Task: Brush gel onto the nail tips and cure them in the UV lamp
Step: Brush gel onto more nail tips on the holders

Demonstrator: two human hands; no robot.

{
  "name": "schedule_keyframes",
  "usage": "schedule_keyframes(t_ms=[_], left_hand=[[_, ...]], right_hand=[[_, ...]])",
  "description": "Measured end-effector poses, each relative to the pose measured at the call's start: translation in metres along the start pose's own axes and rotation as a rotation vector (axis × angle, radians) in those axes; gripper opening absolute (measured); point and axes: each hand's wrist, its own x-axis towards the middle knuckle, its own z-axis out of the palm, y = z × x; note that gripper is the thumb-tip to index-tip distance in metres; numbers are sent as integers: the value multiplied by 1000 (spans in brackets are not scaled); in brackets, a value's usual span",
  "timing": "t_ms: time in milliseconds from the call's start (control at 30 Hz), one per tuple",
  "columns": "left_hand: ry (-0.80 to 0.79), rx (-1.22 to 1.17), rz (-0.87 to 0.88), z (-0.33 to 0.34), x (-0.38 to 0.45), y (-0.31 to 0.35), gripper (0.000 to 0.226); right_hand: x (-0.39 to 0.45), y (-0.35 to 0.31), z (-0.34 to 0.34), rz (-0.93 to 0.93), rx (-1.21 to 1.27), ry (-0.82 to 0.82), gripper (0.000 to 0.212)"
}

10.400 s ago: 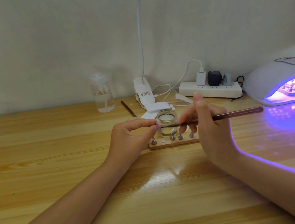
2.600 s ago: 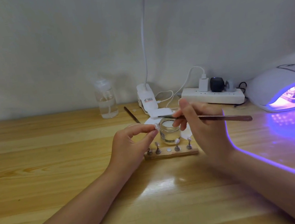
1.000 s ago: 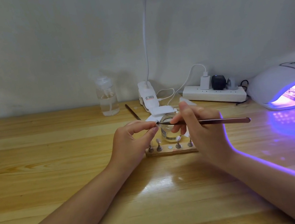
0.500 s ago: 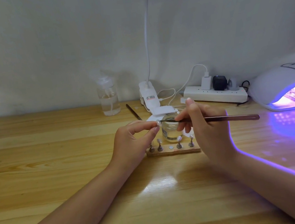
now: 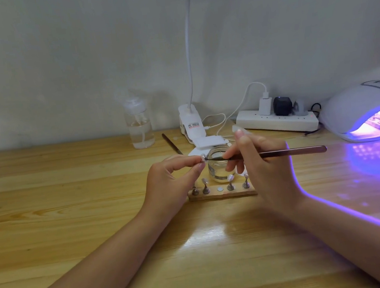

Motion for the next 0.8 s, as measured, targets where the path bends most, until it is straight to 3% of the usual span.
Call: schedule_keyframes(t_ms=[800], left_hand=[[-5,-10,-27,0,-2,2,22]], right_hand=[[2,1,-2,17,-10,26,40]])
